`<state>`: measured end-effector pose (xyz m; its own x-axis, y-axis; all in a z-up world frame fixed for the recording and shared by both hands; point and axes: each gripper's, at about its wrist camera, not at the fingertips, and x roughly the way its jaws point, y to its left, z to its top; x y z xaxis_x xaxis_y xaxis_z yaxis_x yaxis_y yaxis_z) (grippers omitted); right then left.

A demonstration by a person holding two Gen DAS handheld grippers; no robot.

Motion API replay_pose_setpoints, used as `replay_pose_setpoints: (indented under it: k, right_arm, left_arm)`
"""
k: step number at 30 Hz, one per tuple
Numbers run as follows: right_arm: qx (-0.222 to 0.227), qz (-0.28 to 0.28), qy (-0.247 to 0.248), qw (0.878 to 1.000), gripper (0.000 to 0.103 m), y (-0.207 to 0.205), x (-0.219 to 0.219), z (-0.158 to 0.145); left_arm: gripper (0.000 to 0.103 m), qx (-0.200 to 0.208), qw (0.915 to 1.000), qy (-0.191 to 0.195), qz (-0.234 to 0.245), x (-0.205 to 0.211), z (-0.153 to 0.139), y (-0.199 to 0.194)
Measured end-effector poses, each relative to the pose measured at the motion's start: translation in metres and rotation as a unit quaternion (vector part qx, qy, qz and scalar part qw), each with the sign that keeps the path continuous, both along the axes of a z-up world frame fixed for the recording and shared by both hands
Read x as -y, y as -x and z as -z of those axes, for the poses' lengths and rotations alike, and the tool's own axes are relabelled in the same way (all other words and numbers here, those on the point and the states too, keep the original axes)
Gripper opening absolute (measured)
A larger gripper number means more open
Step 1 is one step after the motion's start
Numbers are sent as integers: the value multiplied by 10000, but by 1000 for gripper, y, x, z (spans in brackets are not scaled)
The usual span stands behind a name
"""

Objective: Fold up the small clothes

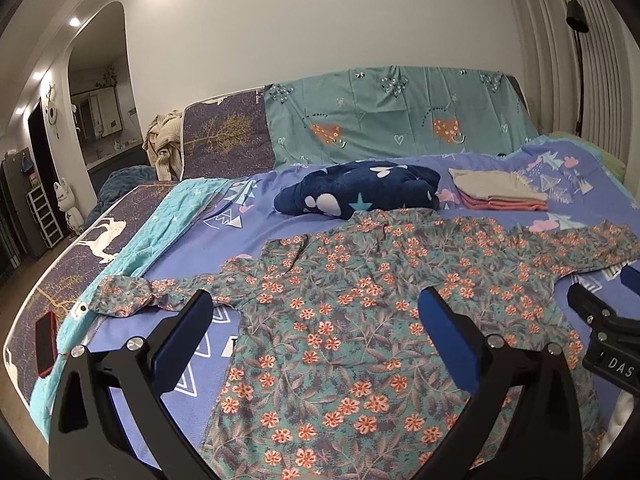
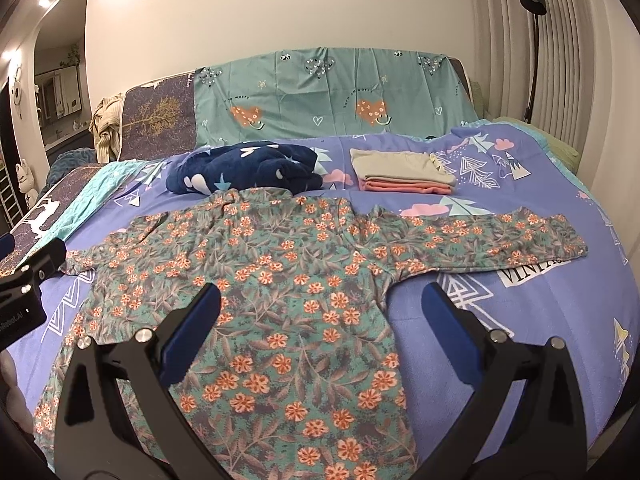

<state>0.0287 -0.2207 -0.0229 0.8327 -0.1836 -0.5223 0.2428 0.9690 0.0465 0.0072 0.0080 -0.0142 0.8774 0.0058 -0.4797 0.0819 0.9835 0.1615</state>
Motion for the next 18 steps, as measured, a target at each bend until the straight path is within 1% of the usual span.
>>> replay_pose_setpoints:
  k: [1, 2, 9, 18]
  right_arm:
    - [-9, 3, -5, 10000, 101, 0, 0, 0]
    - [-20, 4, -18, 10000, 101, 0, 1, 1]
    - [-58, 14, -71, 10000, 101, -2, 1, 3]
    - [-35, 53, -5, 10000, 101, -1, -1, 1]
  left_arm:
    - [102, -14, 9999, -111, 22, 2, 1, -1]
    - [102, -19, 9999, -142, 52, 3, 1, 0]
    - [102, -218, 9996, -27, 183, 3, 5, -3]
    - [102, -357, 9990, 128, 216, -5, 11, -7]
